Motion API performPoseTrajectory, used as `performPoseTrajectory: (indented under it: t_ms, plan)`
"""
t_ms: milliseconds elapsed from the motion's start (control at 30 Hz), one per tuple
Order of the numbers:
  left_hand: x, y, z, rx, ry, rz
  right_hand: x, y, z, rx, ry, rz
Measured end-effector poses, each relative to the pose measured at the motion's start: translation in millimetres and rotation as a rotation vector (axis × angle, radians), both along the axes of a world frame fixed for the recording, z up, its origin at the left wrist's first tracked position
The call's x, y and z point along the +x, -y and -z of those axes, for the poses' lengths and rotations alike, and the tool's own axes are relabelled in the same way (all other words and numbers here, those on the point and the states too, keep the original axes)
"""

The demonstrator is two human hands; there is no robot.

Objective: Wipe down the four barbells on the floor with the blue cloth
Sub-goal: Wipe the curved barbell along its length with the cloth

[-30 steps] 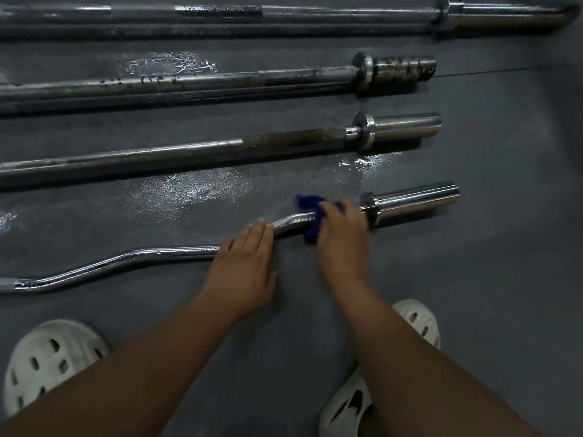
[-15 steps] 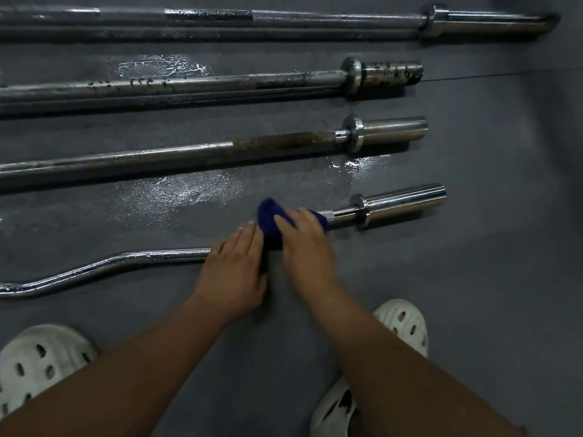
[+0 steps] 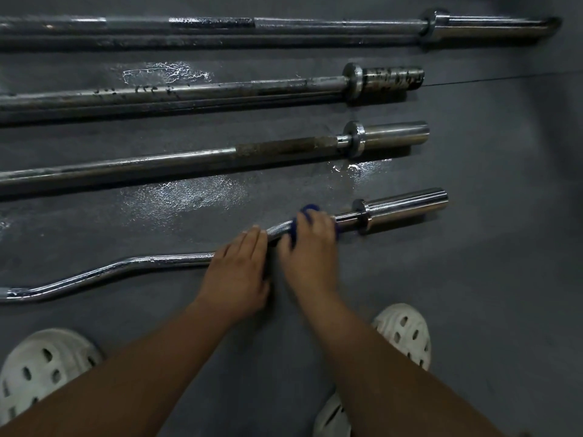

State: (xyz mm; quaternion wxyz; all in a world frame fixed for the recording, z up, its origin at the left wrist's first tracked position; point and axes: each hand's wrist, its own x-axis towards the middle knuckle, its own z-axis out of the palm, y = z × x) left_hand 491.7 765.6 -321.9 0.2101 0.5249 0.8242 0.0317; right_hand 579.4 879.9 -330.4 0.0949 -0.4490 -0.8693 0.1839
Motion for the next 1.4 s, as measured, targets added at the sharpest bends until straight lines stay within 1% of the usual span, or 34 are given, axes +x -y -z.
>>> performPoseTrajectory:
  t_ms: [67, 100, 133, 200, 233, 267, 300, 367, 400, 433, 500, 533, 633, 700, 767, 833, 900, 933, 967, 1000, 1033, 1067, 1167, 1200, 1233, 1267, 1333, 1367, 1400]
  plan:
    - [-0.2, 1.1, 0.1, 0.012, 0.007, -0.006, -4.3, 3.9, -3.3, 0.012, -0.018, -0.282]
    - [-0.6, 2.7, 0.5, 0.017, 0.004, -0.005, 0.7, -7.1, -3.3, 0.035, 0.0, -0.336]
    - [-1.1, 4.7, 0.9, 0.02, -0.001, -0.001, 10.0, -22.0, -0.2, 0.045, 0.039, -0.294]
    - [-2.3, 8.1, 1.9, 0.023, -0.017, 0.007, 29.5, -47.2, 6.9, 0.051, 0.062, 0.003]
    - [-2.4, 8.6, 2.8, 0.021, -0.023, 0.009, 32.4, -48.3, 7.3, 0.019, 0.065, 0.117]
    - [-1.9, 8.4, 3.6, 0.02, -0.025, 0.01, 28.8, -43.1, 8.3, 0.002, 0.056, 0.143]
    - [-1.1, 7.6, 3.9, 0.019, -0.022, 0.006, 21.7, -35.6, 7.9, 0.009, 0.044, 0.076]
    - [0.2, 5.5, 2.2, 0.019, -0.008, -0.013, 13.1, -26.1, 3.5, -0.021, 0.02, -0.14]
    - [0.4, 5.0, 1.1, 0.019, -0.002, -0.019, 11.8, -31.6, -1.1, -0.057, 0.041, -0.18]
    - [0.5, 4.9, 0.4, 0.019, 0.0, -0.019, 12.2, -42.3, -5.6, -0.069, 0.074, -0.146]
    - [0.6, 5.9, 0.7, 0.016, -0.006, -0.012, 16.4, -61.4, -12.3, -0.047, 0.133, 0.021]
    - [0.6, 6.0, 1.1, 0.015, -0.009, -0.008, 16.6, -65.8, -13.8, -0.039, 0.165, 0.069]
    - [1.2, 4.8, 2.4, 0.017, -0.014, -0.008, 4.3, -68.5, -15.0, -0.086, 0.116, 0.055]
    - [1.2, 4.0, 3.0, 0.017, -0.026, -0.016, 3.7, -70.2, -10.1, -0.119, 0.145, 0.021]
    - [1.8, 3.2, 3.2, 0.01, -0.021, -0.007, 14.7, -52.8, -1.8, -0.057, 0.178, -0.05]
    - [1.5, 3.5, 2.1, 0.001, -0.015, 0.002, 30.7, -28.4, 5.2, -0.027, 0.149, -0.094]
    - [-0.8, 4.7, 0.3, 0.001, -0.01, 0.003, 42.8, -29.4, 7.9, 0.008, 0.131, -0.116]
    - [-2.2, 5.2, 1.2, -0.001, -0.009, 0.003, 45.6, -39.6, 9.8, -0.006, 0.125, -0.078]
    - [-3.5, 5.8, 2.7, -0.005, -0.01, 0.003, 45.1, -48.3, 9.7, -0.036, 0.118, 0.004]
    - [-4.4, 6.3, 4.5, -0.01, -0.012, 0.002, 41.1, -50.2, 9.3, -0.055, 0.123, 0.095]
    - [-4.6, 6.6, 5.8, -0.018, -0.012, 0.003, 32.6, -43.0, 6.5, -0.059, 0.135, 0.128]
    - [-4.3, 5.9, 6.9, -0.024, -0.007, 0.007, 21.6, -27.6, 3.3, -0.053, 0.146, 0.073]
    - [-2.9, 4.8, 6.6, -0.019, 0.022, -0.005, 0.3, 15.6, -0.9, -0.109, 0.102, -0.373]
    - [-3.5, 5.5, 5.2, -0.022, 0.026, -0.011, 0.3, 13.4, -1.4, -0.142, 0.099, -0.451]
    - [-4.6, 6.7, 3.9, -0.023, 0.021, -0.013, 3.7, 3.6, -1.8, -0.158, 0.106, -0.448]
    - [-5.6, 7.9, 2.8, -0.02, 0.013, -0.008, 10.5, -8.9, 0.1, -0.158, 0.102, -0.36]
    - [-7.1, 10.0, 2.4, -0.013, 0.0, -0.002, 24.4, -26.3, 3.3, -0.128, 0.091, -0.066]
    - [-7.4, 10.7, 2.4, -0.016, -0.004, -0.003, 24.6, -26.6, 3.6, -0.112, 0.107, 0.031]
    - [-7.0, 11.1, 2.3, -0.02, -0.005, -0.004, 18.4, -20.7, 3.2, -0.104, 0.124, 0.049]
